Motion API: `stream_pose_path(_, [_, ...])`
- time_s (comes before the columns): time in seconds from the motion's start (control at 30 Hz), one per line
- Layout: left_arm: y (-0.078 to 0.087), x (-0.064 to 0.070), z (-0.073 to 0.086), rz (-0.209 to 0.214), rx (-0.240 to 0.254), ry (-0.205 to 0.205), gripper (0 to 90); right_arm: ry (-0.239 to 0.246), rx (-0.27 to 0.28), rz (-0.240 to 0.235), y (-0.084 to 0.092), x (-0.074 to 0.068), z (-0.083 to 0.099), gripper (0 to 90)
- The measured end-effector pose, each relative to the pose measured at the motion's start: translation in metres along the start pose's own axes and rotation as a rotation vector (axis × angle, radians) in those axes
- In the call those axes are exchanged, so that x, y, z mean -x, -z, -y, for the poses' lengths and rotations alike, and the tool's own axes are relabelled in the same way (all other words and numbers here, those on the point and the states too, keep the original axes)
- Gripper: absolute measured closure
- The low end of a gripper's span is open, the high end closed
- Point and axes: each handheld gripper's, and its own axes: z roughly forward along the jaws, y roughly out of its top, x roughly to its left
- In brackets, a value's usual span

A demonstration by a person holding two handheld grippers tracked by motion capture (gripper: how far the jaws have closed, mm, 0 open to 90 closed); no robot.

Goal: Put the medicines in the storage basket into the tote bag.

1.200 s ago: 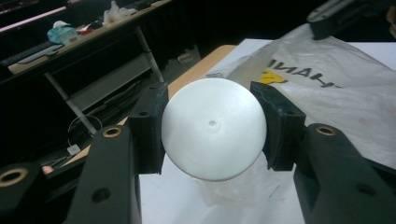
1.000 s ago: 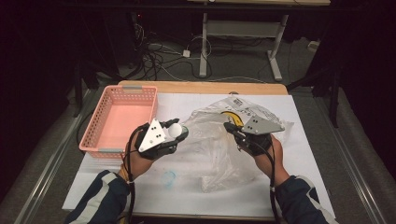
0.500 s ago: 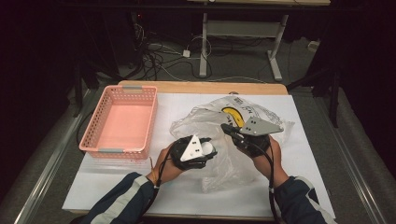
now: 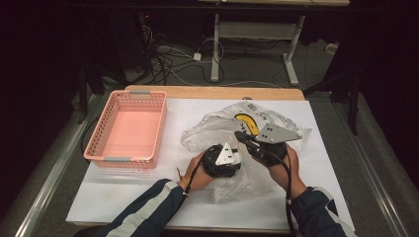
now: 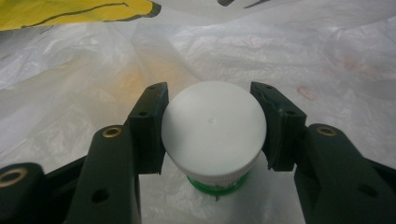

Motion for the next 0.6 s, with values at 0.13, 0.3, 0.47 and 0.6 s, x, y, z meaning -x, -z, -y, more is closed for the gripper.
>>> stream_pose_path(0.13, [0.005,-0.001,-0.001,-0.009,-0.023,-0.002,46.7,-0.001,0.000,0.002,0.000,0.002,0.001,90.0])
stream_pose_path(0.3, [0.034,-0.003,-0.003,-0.064,-0.018,-0.008,34.7,-0.006,-0.007,0.015,0.003,0.007,0.003,90.0])
stream_pose_path(0.47, [0.070,-0.002,-0.001,-0.117,0.010,-0.041,34.8,-0.011,-0.011,0.024,0.004,0.010,0.004,89.9])
stream_pose_path(0.6, [0.104,0.003,-0.001,-0.186,0.041,-0.106,34.7,-0.007,-0.013,0.016,0.005,0.010,0.005,90.0])
